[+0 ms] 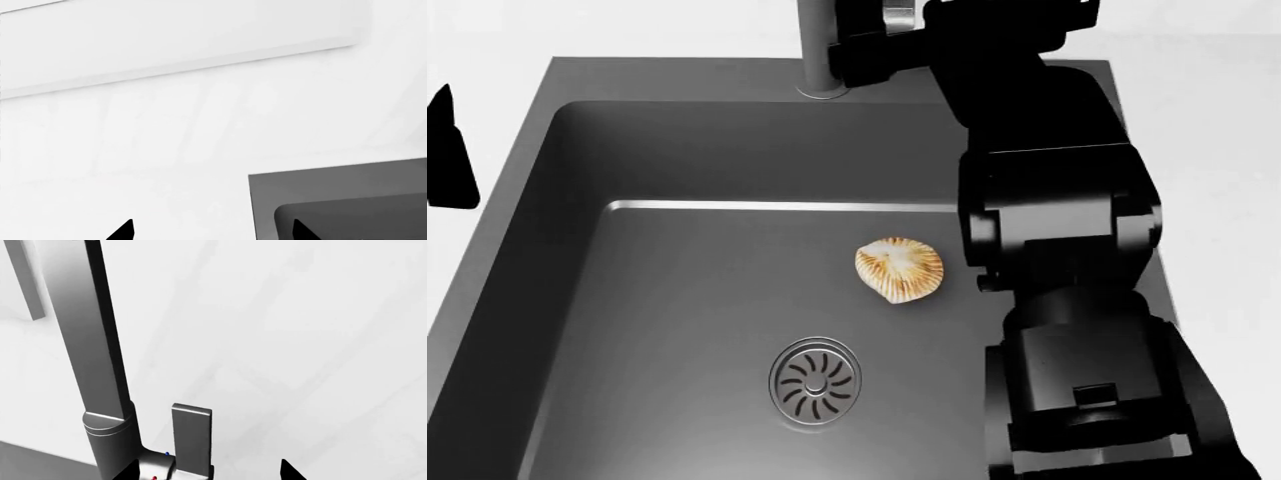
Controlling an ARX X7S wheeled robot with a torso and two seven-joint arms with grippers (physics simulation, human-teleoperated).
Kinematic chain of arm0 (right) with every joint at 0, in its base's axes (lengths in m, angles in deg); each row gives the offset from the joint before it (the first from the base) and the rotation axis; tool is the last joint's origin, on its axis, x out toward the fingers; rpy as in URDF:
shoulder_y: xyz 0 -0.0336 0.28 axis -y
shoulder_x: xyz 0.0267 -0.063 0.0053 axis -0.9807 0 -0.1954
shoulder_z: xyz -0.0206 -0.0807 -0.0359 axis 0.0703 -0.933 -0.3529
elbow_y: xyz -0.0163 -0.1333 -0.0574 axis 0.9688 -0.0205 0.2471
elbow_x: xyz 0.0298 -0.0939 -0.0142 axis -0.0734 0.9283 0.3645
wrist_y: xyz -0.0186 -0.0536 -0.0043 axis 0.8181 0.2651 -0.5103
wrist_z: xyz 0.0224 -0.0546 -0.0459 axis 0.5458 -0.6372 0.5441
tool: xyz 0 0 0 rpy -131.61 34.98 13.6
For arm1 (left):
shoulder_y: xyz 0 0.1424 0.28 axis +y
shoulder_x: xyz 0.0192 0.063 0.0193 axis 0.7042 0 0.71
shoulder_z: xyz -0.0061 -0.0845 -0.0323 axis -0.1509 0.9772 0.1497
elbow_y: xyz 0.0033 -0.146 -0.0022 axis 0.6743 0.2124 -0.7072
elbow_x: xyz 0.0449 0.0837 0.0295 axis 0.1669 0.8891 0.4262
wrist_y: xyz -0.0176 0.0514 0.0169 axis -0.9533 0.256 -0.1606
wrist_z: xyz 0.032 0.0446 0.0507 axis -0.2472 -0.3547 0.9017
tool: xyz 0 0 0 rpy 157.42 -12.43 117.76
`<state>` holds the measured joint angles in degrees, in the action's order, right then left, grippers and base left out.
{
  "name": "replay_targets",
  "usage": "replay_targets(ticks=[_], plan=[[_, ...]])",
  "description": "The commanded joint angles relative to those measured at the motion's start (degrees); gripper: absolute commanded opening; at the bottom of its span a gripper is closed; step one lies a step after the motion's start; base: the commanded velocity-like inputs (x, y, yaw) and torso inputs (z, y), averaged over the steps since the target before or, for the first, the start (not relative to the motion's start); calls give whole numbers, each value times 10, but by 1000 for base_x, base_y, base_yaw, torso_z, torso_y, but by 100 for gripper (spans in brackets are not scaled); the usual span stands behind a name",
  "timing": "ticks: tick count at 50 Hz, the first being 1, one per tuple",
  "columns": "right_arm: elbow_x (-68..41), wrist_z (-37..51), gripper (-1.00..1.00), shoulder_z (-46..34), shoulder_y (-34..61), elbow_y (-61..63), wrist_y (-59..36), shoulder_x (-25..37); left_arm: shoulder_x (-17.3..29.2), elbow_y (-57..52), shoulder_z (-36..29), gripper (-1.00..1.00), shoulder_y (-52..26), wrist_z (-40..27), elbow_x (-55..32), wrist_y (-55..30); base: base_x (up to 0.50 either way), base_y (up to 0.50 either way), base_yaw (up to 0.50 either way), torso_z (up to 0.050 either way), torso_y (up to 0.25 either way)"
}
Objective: Turn on the sink faucet.
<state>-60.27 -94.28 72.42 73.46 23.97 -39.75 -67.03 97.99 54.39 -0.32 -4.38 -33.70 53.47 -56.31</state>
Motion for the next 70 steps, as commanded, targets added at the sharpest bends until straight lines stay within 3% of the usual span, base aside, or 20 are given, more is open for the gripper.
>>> replay_targets(ticks=[1,11,13,22,47,54,64,70], plan=[[-66,9,100,-70,41,-97,52,-18,-3,2,20,100,18,10,-12,24,0,0,0,0,0],[-49,33,100,-37,47,-97,51,-18,-1,3,32,100,13,10,-19,23,0,0,0,0,0],[-77,39,100,-55,36,-97,55,-19,-10,37,42,100,7,5,-18,58,0,0,0,0,0],[-10,31,100,-2,39,-97,40,-18,-14,41,28,100,-3,0,-14,48,0,0,0,0,0],[-91,42,100,-98,34,-97,48,-18,-9,45,25,100,13,2,-16,79,251,0,0,0,0],[-82,53,100,-79,35,-97,42,-18,-11,47,24,100,18,0,-16,83,0,0,0,0,0],[17,115,100,36,39,-97,9,-10,-13,50,24,100,22,-3,-17,85,0,0,0,0,0],[70,149,100,66,39,-97,-9,-6,-10,51,26,100,25,-2,-20,85,0,0,0,0,0]])
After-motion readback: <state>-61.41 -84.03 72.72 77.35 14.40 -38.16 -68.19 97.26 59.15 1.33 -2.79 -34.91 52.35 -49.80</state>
